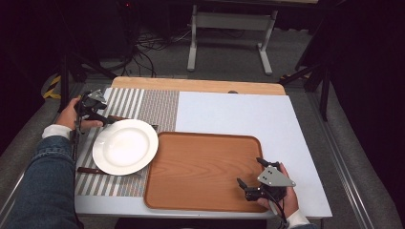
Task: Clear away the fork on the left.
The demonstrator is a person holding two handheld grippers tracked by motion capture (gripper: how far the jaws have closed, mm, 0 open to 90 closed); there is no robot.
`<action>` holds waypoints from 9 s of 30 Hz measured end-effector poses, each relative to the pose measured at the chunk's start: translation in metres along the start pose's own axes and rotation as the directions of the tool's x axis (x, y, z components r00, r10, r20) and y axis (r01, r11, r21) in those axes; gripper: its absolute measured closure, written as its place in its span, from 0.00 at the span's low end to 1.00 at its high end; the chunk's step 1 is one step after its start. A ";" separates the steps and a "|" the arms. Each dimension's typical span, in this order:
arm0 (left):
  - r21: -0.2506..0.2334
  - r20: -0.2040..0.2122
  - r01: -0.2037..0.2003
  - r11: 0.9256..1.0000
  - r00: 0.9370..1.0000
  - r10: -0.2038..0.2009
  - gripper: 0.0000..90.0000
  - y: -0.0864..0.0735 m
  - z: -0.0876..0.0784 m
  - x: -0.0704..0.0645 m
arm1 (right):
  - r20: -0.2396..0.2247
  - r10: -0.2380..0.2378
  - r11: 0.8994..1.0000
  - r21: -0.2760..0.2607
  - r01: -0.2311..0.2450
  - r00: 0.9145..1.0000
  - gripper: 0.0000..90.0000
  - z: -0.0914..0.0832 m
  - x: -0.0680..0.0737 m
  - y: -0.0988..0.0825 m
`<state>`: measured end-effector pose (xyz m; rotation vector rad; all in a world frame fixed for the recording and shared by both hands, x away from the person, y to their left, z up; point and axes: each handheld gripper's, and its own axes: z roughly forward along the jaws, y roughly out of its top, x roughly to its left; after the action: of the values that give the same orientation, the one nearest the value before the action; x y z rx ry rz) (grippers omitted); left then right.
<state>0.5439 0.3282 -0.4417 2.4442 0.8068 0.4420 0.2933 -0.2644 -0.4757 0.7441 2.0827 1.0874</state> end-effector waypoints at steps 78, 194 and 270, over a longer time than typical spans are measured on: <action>-0.281 -0.091 -0.021 0.959 0.996 -0.005 0.85 0.006 -0.045 -0.056 | 0.055 0.019 0.999 -0.041 -0.017 0.998 0.07 -0.009 -0.008 -0.001; -0.188 0.181 -0.434 0.881 0.866 0.466 0.99 0.065 0.023 -0.307 | 0.029 -0.067 0.997 -0.021 0.068 0.997 0.07 -0.009 0.000 0.001; -0.314 0.032 -0.354 0.881 0.923 0.382 0.77 0.034 -0.009 -0.284 | -0.006 -0.124 0.992 -0.023 0.124 0.992 0.07 -0.009 0.015 0.009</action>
<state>0.3366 0.1305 -0.4541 2.3017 0.2049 0.5422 0.2792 -0.2535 -0.4689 0.5923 2.0897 1.0447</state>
